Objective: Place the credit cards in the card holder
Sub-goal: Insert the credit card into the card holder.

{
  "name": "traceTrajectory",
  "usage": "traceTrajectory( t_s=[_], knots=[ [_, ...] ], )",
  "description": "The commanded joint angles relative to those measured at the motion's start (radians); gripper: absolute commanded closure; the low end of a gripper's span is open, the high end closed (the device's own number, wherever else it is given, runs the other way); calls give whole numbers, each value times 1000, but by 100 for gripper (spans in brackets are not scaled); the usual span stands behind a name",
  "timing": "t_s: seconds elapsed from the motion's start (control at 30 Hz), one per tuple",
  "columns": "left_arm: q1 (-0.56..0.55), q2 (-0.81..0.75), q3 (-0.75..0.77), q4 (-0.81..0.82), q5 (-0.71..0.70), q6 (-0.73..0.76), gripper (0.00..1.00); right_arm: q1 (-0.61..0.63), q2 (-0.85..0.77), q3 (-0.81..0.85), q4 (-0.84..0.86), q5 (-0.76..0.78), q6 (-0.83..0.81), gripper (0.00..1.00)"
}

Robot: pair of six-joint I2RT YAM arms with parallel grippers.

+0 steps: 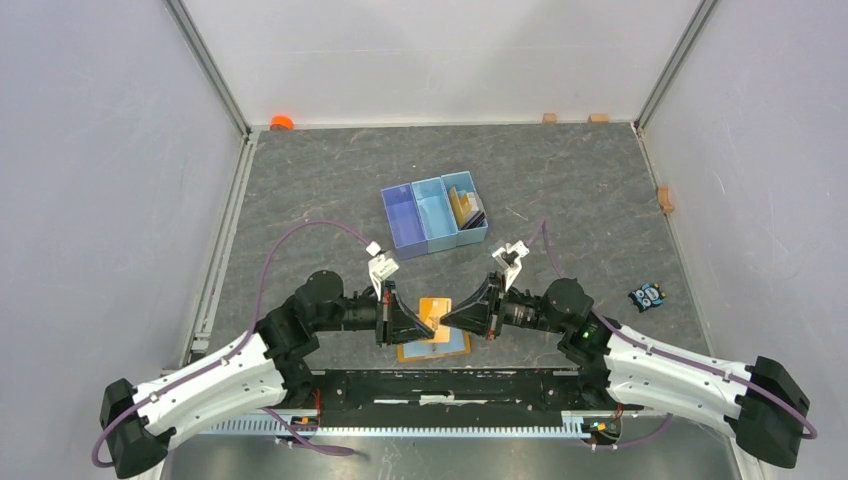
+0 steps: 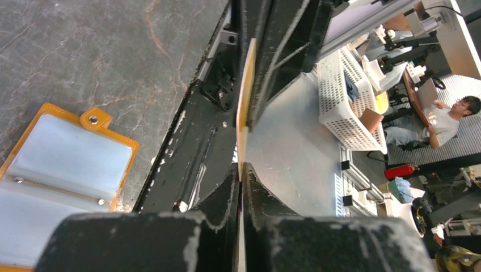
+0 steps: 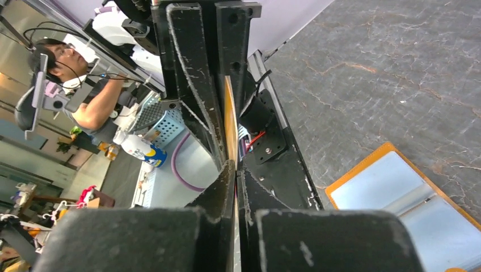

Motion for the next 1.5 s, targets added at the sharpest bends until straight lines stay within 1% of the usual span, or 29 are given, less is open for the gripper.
traceTrajectory(
  t_s=[0.0, 0.07, 0.13, 0.17, 0.2, 0.33, 0.43, 0.5, 0.57, 0.67, 0.73, 0.93, 1.0, 1.13, 1.47],
  knots=[
    [-3, 20, -26, 22, -44, -67, 76, 9, 9, -5, 11, 78, 31, 100],
    [-4, 16, -43, -69, -146, -85, 50, 7, 7, 2, -120, 160, 12, 100],
    [-3, 13, -73, -139, -237, -120, 36, 8, 12, 3, -209, 211, 4, 100],
    [-3, 16, -84, -175, -281, -137, 33, 8, 18, -1, -237, 230, 4, 100],
    [-2, 25, -96, -207, -315, -153, 31, 8, 24, -6, -253, 243, 11, 100],
    [-1, 62, -97, -302, -379, -140, 26, 7, 59, -37, -269, 286, 41, 100],
    [5, 60, -107, -339, -447, -139, 22, 7, 100, -75, -215, 285, 67, 100],
    [17, 60, -118, -354, -479, -142, 12, 7, 145, -96, -159, 280, 88, 100],
    [31, 61, -136, -349, -486, -147, 8, 4, 196, -111, -102, 255, 99, 100],
    [49, 65, -173, -304, -474, -155, 8, 3, 275, -122, -15, 219, 118, 100],
    [66, 80, -196, -266, -450, -159, 12, 2, 308, -122, 34, 204, 130, 100],
    [81, 147, -210, -192, -423, -148, 14, -9, 385, -124, 114, 196, 153, 100],
    [84, 170, -207, -186, -427, -135, 17, -14, 414, -124, 146, 187, 162, 100],
    [88, 206, -210, -183, -433, -126, 25, -17, 467, -120, 182, 176, 172, 100],
    [88, 230, -223, -181, -450, -113, 35, -26, 553, -121, 234, 176, 201, 100]
  ],
)
